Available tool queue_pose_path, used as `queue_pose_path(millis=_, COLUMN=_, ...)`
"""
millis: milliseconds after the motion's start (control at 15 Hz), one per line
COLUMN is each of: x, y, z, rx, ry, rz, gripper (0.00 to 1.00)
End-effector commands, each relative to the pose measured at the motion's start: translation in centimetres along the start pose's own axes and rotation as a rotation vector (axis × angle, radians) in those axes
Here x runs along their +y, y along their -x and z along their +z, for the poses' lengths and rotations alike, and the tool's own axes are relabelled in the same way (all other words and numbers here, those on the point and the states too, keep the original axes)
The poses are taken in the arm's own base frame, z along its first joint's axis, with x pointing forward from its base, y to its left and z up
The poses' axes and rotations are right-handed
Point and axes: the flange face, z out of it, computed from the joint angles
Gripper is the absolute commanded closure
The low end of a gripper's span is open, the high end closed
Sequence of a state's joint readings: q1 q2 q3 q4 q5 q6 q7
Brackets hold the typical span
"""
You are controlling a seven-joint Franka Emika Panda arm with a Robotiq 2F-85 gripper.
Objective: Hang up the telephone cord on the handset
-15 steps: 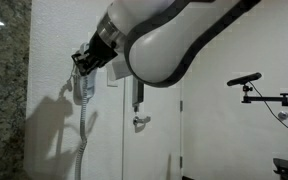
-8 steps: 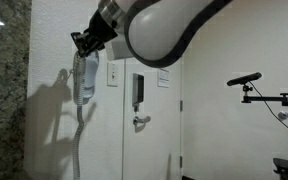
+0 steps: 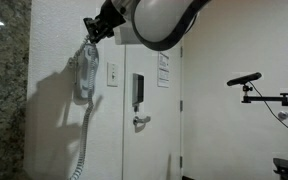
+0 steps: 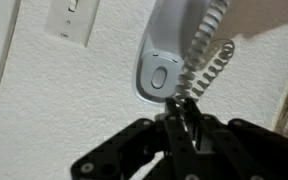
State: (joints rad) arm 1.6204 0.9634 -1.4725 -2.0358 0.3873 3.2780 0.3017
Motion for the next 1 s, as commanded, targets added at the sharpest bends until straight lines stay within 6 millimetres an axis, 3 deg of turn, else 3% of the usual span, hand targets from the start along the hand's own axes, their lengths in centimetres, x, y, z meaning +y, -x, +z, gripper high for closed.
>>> queue_pose_path(millis=0, x=0.4, y=0.1, z=0.2, rx=-0.003, ry=0.005, rz=0.006, gripper=0.87)
queue_pose_path(millis=400, x=0.7, y=0.2, z=0.2, rx=-0.006, ry=0.008, rz=0.01, gripper=0.87)
queue_pose_path(millis=467, x=0.7, y=0.2, z=0.2, rx=-0.006, ry=0.008, rz=0.01, gripper=0.97)
queue_pose_path(millis=933, x=1.5, y=-3.4, z=-0.3, rx=0.028, ry=0.017, rz=0.016, gripper=0.97)
